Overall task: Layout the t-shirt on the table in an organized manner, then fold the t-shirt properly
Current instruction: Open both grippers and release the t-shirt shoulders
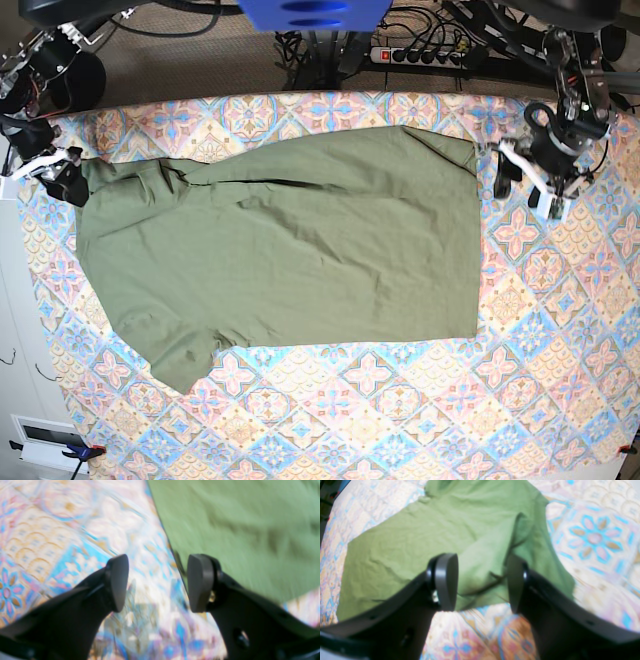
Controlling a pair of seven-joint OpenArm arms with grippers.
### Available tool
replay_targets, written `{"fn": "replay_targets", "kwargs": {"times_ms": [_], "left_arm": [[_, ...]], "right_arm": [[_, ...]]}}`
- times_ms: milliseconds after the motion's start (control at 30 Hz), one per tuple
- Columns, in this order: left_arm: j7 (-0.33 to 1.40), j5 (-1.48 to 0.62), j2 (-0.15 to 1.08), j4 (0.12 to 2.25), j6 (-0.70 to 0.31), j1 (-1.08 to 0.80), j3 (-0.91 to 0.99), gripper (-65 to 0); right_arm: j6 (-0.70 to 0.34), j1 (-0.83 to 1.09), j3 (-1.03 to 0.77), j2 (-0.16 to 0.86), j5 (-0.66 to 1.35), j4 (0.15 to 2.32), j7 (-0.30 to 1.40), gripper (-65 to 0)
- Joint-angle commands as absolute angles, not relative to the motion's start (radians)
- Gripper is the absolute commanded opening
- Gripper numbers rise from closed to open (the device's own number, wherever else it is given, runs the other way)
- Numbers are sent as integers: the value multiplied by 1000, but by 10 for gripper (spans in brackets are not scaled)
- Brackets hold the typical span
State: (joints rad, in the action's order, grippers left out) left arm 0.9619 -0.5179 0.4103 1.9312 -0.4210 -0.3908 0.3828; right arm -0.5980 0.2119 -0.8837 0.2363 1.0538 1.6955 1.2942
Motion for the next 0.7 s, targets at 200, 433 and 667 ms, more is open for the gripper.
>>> {"fn": "replay_targets", "kwargs": {"times_ms": [200, 433, 667], "left_arm": [[981, -547, 395, 1837, -429, -182, 381, -330], [983, -549, 377, 1601, -429, 39, 360, -414], [978, -542, 337, 1391, -429, 231, 348, -471]], "right_arm": [[-605, 196, -745, 255, 1081, 1713, 1264, -347], [-605, 105, -619, 260, 1075, 1710, 1264, -347], [-605, 102, -619, 260, 1073, 1705, 1265, -347]]}}
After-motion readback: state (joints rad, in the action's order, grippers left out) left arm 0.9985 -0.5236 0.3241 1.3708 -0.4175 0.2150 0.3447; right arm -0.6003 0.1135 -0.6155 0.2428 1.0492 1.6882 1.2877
